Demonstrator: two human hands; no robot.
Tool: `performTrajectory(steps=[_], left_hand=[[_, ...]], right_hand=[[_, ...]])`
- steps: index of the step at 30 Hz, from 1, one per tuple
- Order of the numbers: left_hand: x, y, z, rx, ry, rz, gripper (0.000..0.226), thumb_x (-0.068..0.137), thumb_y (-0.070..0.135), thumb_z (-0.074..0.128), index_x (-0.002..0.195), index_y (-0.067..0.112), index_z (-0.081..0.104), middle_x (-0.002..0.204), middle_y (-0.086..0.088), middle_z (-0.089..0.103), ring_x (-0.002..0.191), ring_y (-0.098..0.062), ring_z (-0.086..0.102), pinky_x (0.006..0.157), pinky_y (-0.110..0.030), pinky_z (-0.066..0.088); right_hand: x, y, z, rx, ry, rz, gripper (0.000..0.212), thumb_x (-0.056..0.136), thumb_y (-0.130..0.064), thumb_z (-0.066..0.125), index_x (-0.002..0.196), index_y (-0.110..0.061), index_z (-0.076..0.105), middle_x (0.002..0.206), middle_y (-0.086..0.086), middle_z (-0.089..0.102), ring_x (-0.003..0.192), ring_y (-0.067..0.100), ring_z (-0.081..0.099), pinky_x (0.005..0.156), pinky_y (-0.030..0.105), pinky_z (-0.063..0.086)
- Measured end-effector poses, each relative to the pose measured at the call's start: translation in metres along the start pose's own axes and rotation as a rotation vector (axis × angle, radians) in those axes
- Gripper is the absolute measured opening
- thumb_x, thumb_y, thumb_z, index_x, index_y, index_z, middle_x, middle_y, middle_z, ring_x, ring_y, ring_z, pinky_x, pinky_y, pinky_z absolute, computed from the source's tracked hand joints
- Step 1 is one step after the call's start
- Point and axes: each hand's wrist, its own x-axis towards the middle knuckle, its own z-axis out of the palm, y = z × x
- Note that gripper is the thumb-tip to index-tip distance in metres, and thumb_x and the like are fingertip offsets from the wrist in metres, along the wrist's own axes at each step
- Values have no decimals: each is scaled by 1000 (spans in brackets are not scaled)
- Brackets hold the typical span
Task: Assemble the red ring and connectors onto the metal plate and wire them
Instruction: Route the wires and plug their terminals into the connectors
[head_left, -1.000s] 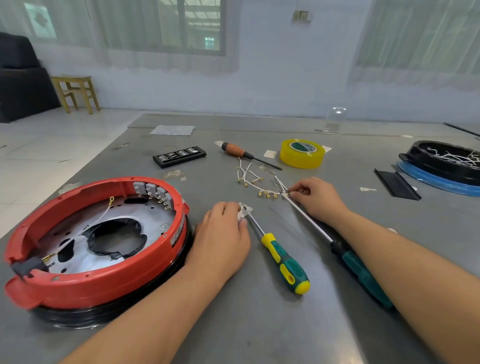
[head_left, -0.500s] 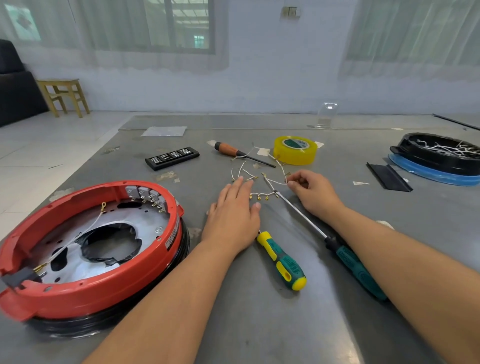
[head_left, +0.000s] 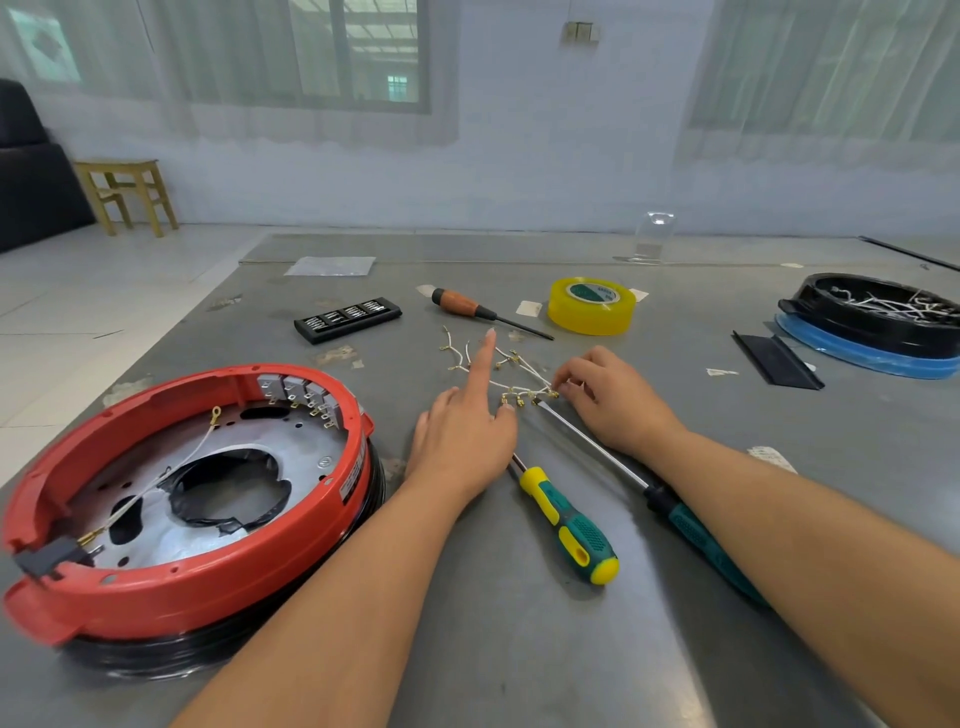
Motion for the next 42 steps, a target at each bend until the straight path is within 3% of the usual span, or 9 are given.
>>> performTrajectory(steps=[5,10,13,20,27,33,37,39,42], left_hand=[[3,-2,4,138,-135,-18,68,102,34,36,166,41,16,165,6,39,157,-20,19,123,-45,19],[3,5,7,283,-140,-31,65,104,39,30,164,51,5,173,0,17,156,-24,17,120,-46,19],[4,9,9,361,-151,-44,58,108,44,27,163,53,12,176,2,5,156,-27,16,118,-48,20],[0,10,10,340,-81,-43,36,109,50,33,140,44,50,173,-4,16,151,-28,26,116,-49,24],[-2,5,9,156,99,-39,19,105,38,49,122,34,57,161,0,37,145,-29,29,114,-44,31],[0,2,8,3,230,-51,7,108,26,51,108,22,58,119,-3,65,126,-28,40,99,-40,41],[-2,3,4,-153,324,-30,11,105,13,53,103,21,60,92,11,56,114,-22,50,83,-39,46],[-2,3,3,-215,356,-29,16,104,7,53,106,17,64,89,15,52,109,-23,55,84,-40,49],[-5,1,1,-319,393,-41,19,103,2,53,106,15,66,102,2,65,102,-24,61,81,-32,46]], right_hand=[[1,-3,-1,-31,-50,19,21,107,-26,49,120,-25,65,115,0,55,102,20,55,90,35,49],[0,-3,-1,-6,-49,58,26,105,-26,54,129,-25,64,114,0,56,100,17,57,94,33,49],[1,-3,-1,-6,-46,61,25,105,-23,52,127,-24,66,112,-2,54,102,17,56,94,31,47],[1,-4,-2,44,16,63,28,107,-16,49,133,-17,59,109,0,54,101,15,53,96,29,43],[7,-13,-3,355,228,95,23,102,-6,58,115,-24,66,95,-1,62,90,12,67,85,23,54],[22,-23,-13,673,217,195,25,97,3,64,105,-20,66,84,-1,63,78,12,70,76,19,59],[29,-29,-27,719,144,255,21,95,5,65,108,-12,67,83,0,64,76,12,69,73,19,60],[33,-33,-34,769,99,312,20,96,7,63,111,-6,66,82,3,66,75,13,68,70,18,60],[34,-46,-40,902,101,438,19,96,10,60,110,-3,65,84,8,66,73,15,64,66,18,58]])
